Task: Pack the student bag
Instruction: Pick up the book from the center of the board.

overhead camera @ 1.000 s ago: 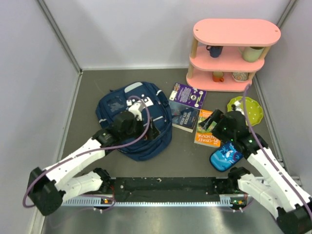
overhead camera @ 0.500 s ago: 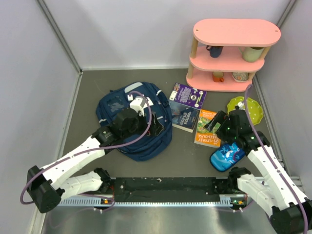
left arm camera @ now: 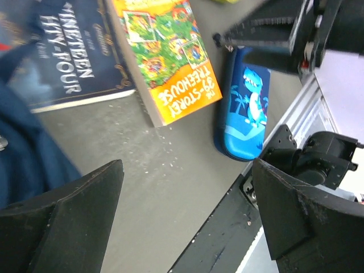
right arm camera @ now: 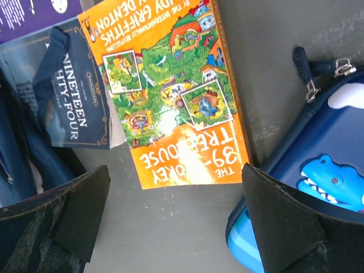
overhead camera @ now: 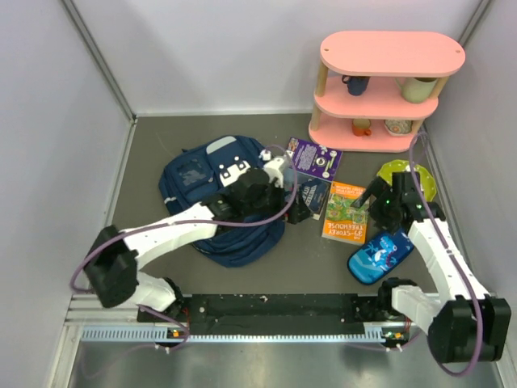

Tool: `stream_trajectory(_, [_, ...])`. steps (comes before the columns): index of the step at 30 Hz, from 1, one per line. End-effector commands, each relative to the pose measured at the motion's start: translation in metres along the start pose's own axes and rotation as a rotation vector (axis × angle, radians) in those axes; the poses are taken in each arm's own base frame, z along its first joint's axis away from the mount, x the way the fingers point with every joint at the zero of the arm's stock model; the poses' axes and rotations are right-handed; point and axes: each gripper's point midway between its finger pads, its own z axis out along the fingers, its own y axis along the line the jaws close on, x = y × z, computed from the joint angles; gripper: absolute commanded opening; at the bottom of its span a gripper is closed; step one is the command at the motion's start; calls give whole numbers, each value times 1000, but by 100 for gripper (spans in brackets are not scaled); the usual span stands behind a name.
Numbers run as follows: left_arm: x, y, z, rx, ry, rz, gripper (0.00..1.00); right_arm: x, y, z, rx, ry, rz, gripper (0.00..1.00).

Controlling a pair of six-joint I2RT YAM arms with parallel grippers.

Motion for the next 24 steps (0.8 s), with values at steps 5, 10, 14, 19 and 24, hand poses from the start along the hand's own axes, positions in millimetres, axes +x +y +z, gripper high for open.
stream_trajectory(5, [9, -46, 70, 176, 64, -16, 98, -24, -6, 28, -87, 22, 83, 97])
stream_trajectory(10, [25, -43, 111, 192, 140, -41, 97, -23, -12, 43, -72, 53, 85, 96])
stream_trajectory(14, [33, -38, 128, 183, 161, -62, 96, -24, -16, 54, -72, 64, 103, 96])
stream_trajectory(19, [45, -28, 145, 161, 200, -83, 95, -26, -14, 61, -95, 86, 107, 95])
stream_trajectory(24, [57, -21, 159, 134, 228, -128, 93, -23, -12, 67, -114, 117, 101, 93])
